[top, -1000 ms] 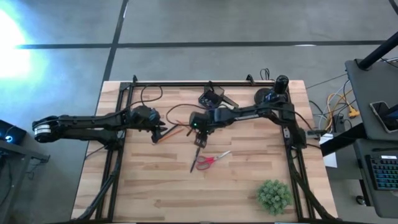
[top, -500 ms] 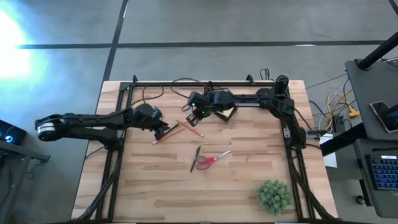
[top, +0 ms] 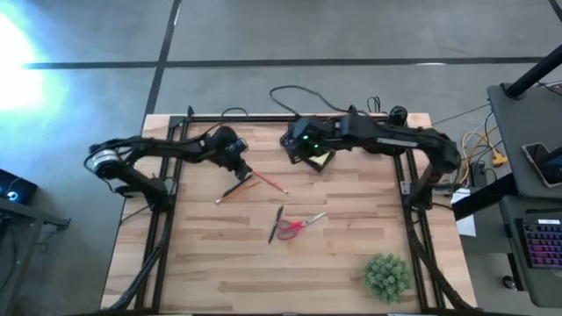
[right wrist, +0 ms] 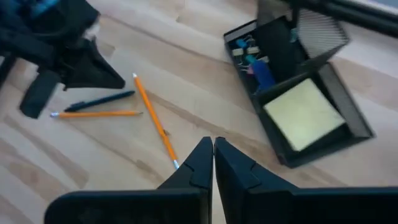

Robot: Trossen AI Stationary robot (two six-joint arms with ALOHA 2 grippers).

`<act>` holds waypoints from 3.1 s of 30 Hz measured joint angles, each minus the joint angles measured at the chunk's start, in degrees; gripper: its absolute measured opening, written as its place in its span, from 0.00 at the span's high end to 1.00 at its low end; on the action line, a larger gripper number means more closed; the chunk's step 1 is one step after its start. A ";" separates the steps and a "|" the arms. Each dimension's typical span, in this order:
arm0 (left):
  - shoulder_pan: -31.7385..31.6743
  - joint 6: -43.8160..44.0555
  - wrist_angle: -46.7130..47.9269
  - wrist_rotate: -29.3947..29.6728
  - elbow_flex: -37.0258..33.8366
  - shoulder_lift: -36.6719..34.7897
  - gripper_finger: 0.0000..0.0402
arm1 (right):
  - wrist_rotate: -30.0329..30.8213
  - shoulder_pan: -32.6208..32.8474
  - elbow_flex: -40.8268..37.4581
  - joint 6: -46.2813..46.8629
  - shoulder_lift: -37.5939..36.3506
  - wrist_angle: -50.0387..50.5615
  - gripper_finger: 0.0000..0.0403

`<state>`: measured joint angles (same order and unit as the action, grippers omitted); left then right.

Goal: Pick and place office supplies into organizer
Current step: Put the right pencil into the desk organizer

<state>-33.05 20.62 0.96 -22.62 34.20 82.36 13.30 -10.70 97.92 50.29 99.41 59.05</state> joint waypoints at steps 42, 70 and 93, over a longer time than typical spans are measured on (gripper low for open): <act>-6.37 -8.09 15.58 -0.93 10.55 10.28 1.00 | 3.31 -0.09 -7.51 -0.35 -3.36 -1.47 0.98; -5.84 -5.93 13.07 -2.62 10.93 13.44 1.00 | 3.31 -0.09 -7.56 1.88 -3.32 -1.48 0.98; -5.54 -5.96 12.49 -2.30 10.78 13.86 1.00 | -6.18 6.95 -27.52 -27.79 -2.73 -32.60 0.62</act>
<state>-38.59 14.66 13.45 -24.92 44.98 96.23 7.13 -3.74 70.40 22.49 96.68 26.45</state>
